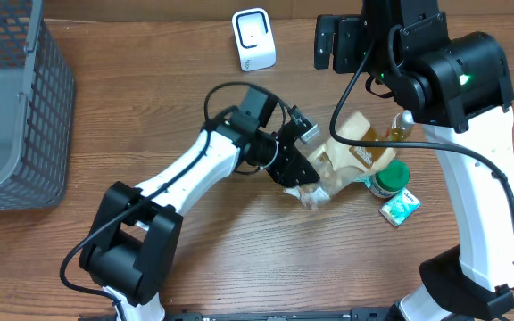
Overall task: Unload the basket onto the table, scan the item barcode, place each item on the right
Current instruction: 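Lower the bag onto the table and open both grippers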
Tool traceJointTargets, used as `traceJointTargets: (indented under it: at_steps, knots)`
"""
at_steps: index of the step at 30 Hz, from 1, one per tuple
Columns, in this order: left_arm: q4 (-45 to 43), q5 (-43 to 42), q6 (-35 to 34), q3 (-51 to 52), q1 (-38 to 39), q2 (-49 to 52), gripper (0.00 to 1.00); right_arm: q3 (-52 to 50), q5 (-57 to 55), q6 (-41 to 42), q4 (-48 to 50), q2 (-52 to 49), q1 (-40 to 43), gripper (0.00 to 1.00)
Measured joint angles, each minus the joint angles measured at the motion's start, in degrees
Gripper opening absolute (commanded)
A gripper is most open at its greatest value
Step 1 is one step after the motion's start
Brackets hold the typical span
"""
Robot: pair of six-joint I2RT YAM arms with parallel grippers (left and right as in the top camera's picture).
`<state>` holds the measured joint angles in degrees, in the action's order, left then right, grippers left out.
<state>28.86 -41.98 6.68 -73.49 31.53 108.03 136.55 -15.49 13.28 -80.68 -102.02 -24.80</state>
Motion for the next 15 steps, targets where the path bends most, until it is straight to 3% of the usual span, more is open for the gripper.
traceJointTargets:
  at_steps: [7,15]
  knots:
    - [-1.9,10.9,-8.2,0.3,-1.2,0.0,1.0,0.0,0.0,0.0,-1.5,0.0,0.0,1.0]
    - [-1.9,17.3,-11.9,0.3,-7.3,0.0,1.0,0.0,0.0,0.0,-1.5,0.0,0.0,1.0]
